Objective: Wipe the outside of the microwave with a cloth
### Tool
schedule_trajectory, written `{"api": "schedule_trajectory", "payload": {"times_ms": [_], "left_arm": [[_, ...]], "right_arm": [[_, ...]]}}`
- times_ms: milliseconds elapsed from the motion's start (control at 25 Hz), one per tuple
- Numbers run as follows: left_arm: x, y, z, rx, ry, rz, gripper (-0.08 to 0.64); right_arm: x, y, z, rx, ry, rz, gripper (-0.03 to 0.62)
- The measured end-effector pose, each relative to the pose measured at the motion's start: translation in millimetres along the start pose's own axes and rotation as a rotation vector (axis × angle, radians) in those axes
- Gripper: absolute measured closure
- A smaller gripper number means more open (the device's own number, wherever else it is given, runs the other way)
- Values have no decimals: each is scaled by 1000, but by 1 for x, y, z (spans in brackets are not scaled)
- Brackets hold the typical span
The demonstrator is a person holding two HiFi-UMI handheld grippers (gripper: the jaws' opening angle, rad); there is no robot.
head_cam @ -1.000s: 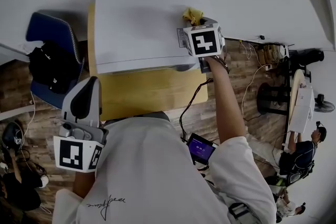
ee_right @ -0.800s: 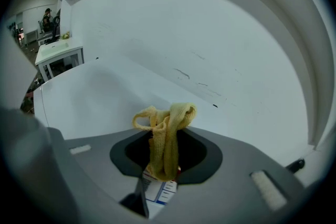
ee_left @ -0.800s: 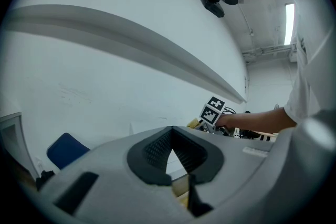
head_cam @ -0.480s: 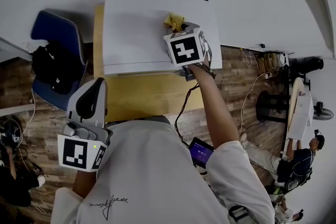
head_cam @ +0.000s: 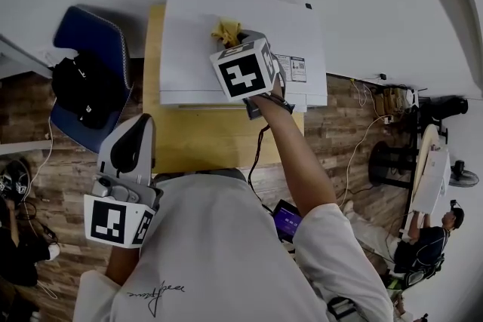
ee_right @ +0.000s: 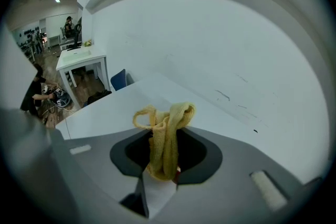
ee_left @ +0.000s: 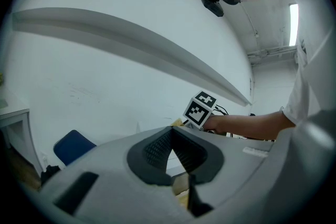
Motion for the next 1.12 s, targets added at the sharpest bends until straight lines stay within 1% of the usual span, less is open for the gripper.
{"api": "schedule_trajectory", "payload": {"times_ms": [440, 680, 800, 880, 920, 1040, 1080, 1120], "left_arm": [[-13, 9, 4, -5, -13, 62, 565], [-19, 15, 4, -12, -23, 100, 565], [-21, 15, 4, -15, -29, 112, 565], [-23, 15, 4, -18, -29, 119, 565], [-24, 14, 4, -20, -30, 124, 565], [-28, 14, 7, -19, -36, 137, 565], [-28, 15, 8, -17, -39, 139, 565], [-27, 16, 9, -15, -40, 139, 565]], "right_arm": [[13, 58, 50, -73, -63, 113, 475], [16, 77, 67, -97, -86, 149, 474], [17, 88, 74, -98, -104, 194, 476], [17, 100, 80, -110, -119, 242, 476], [15, 109, 84, -114, -130, 283, 476], [3, 134, 90, -74, -189, 465, 474], [-4, 137, 90, -66, -212, 494, 474], [-10, 137, 89, -75, -232, 495, 475]]}}
Point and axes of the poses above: the fingertips, and each gripper's own axes: x forward along the fingers, y to its left, z out of its top, the point moved 8 cm from there along -x, backward along the fingers, and after that the axes turned 5 degrees about -x, right-handed, at the moved point
